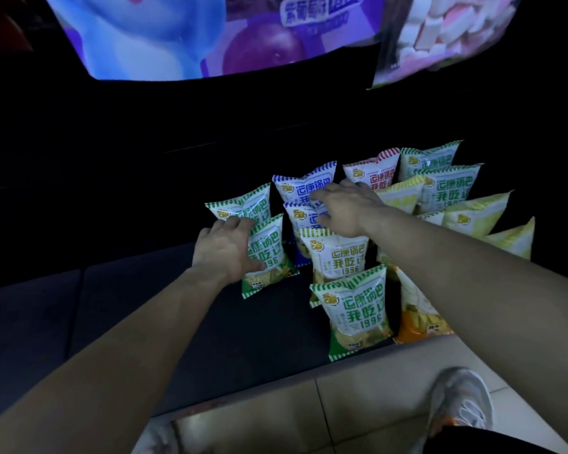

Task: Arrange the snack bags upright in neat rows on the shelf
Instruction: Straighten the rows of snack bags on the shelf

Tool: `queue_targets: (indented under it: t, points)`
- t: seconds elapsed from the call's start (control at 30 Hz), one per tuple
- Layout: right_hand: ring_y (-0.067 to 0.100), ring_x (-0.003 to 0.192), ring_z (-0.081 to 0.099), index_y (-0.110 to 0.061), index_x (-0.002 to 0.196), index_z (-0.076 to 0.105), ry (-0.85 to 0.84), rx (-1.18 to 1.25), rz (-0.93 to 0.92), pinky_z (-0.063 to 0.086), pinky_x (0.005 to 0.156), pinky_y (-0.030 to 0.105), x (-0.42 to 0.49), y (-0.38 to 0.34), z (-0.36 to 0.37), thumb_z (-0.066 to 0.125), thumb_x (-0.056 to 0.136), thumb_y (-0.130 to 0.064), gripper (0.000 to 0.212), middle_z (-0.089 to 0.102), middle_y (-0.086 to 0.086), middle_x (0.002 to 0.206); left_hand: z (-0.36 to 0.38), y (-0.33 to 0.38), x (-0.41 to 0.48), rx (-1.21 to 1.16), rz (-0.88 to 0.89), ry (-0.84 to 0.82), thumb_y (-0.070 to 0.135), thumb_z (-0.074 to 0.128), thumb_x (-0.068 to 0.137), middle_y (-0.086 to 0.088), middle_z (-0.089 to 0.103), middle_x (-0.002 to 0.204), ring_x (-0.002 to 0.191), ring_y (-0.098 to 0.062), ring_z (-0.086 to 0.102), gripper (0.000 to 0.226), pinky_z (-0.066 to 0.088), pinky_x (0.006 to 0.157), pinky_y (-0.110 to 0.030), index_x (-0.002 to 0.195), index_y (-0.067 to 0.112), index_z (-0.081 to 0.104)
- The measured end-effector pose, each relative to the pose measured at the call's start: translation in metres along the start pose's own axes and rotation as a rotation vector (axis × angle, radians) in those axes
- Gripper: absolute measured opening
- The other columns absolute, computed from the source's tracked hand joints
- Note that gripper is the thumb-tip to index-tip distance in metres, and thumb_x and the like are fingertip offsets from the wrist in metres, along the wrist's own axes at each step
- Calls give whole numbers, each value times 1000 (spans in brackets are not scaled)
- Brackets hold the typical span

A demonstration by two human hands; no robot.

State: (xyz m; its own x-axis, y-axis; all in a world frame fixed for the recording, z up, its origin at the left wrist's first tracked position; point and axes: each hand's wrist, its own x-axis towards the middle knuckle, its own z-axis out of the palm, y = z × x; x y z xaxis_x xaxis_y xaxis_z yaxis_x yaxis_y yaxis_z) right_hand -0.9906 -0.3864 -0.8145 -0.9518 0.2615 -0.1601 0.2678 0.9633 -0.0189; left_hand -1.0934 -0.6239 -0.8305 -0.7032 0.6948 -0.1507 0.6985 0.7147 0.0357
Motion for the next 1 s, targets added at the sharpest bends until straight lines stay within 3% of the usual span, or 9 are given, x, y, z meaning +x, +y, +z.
queue_targets:
  t: [0.13,0.47,0.77,1.0]
  points:
    - [27,139,31,-37,152,25,-30,4,-31,23,112,45,7,-1,18,46,101,-33,55,36,0,155,16,5,6,89,-2,-2,63,72,71,-1,42,144,130,-27,40,93,34,103,-43,146,29,29]
    - [26,122,43,-36,135,46,123,13,-20,33,101,43,2,12,7,65,90,-9,56,54,1,134,13,21,10,14,13,145,59,74,72,2,48,137,125,-25,45,86,34,104,-42,144,33,34]
    - [25,120,43,-36,134,48,137,52,-3,36,97,42,4,17,8,65,90,-13,52,54,-1,133,18,21,12,-39,6,199,56,78,69,3,50,137,127,-23,44,86,32,105,-42,142,32,39]
    - [26,125,41,-37,136,48,62,117,-8,35,98,42,5,17,3,62,91,-35,48,49,1,139,16,19,14,-31,40,118,63,71,72,3,41,145,134,-22,33,93,25,109,-42,148,31,28]
